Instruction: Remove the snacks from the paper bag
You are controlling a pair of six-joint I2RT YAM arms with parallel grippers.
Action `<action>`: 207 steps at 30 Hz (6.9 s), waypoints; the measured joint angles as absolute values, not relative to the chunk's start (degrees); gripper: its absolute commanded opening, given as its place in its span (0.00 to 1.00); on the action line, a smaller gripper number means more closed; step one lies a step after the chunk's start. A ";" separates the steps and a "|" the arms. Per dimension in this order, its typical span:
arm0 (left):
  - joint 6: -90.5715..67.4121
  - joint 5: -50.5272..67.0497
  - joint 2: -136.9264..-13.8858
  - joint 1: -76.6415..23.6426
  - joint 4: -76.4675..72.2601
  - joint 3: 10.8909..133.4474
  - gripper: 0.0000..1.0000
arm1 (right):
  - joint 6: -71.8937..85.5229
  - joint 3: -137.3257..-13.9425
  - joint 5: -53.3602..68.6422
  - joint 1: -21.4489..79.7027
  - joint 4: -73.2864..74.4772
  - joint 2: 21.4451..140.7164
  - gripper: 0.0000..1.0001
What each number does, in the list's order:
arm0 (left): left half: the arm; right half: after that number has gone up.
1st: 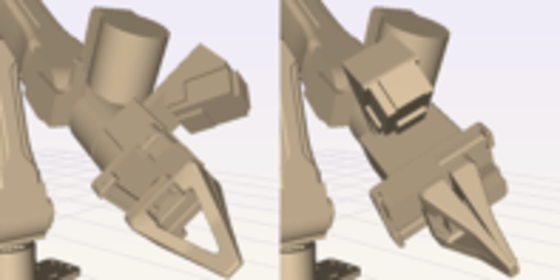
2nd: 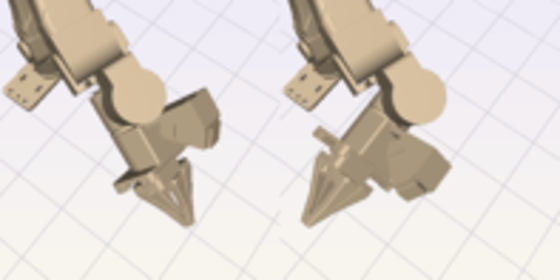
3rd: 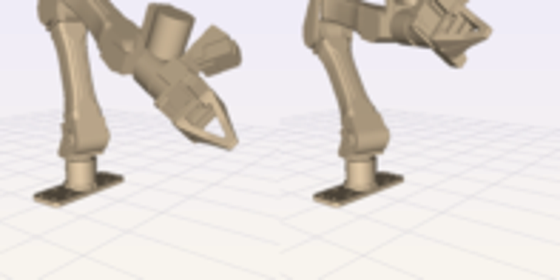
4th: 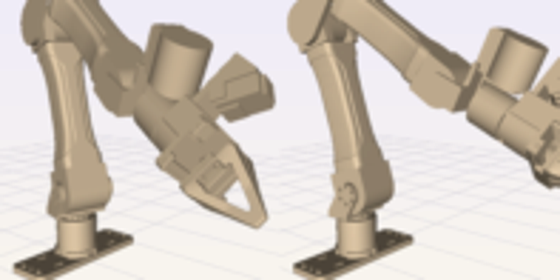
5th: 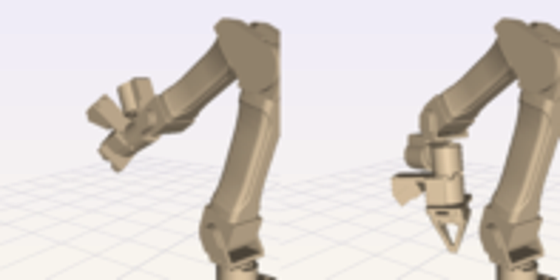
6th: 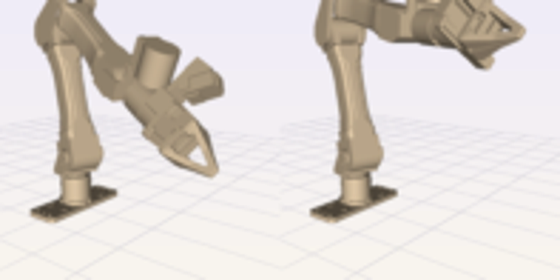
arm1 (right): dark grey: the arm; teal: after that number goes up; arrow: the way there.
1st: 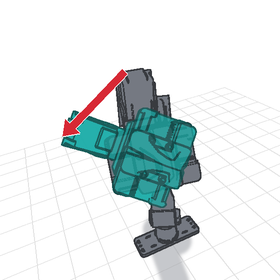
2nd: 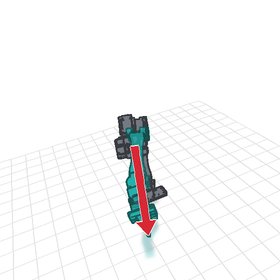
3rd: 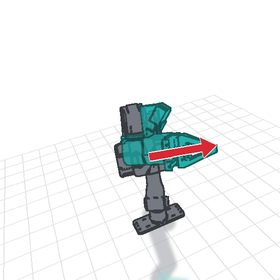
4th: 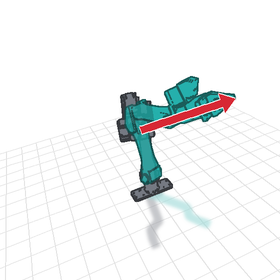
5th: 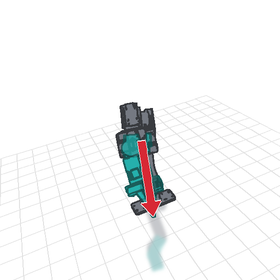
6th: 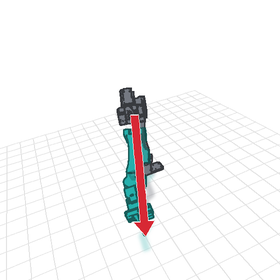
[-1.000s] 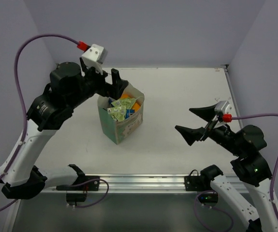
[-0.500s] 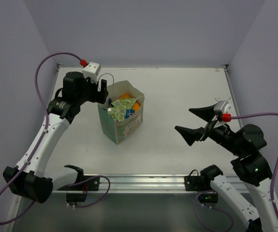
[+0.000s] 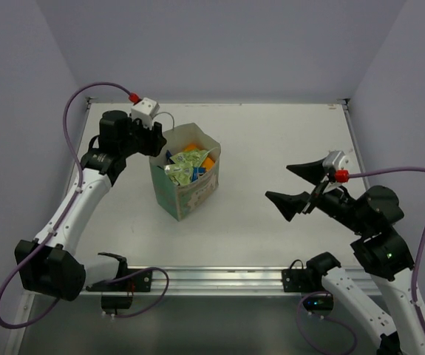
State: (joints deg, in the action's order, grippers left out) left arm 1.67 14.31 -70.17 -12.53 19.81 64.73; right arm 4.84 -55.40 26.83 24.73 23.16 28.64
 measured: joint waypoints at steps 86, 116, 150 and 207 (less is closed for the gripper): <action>15.33 8.99 -55.99 -23.07 18.59 57.28 0.00 | -1.56 -79.81 21.91 49.56 20.82 90.85 0.00; 23.11 4.73 -57.80 -23.07 4.25 51.11 0.00 | 18.02 -71.55 13.82 17.47 13.28 98.26 0.00; 14.46 5.28 -53.12 -23.29 17.85 55.09 0.00 | -14.46 -83.20 6.52 54.72 22.72 80.44 0.75; 11.07 3.90 -51.79 -23.03 20.69 55.24 0.00 | -16.45 -85.91 -1.30 55.31 25.32 81.78 0.00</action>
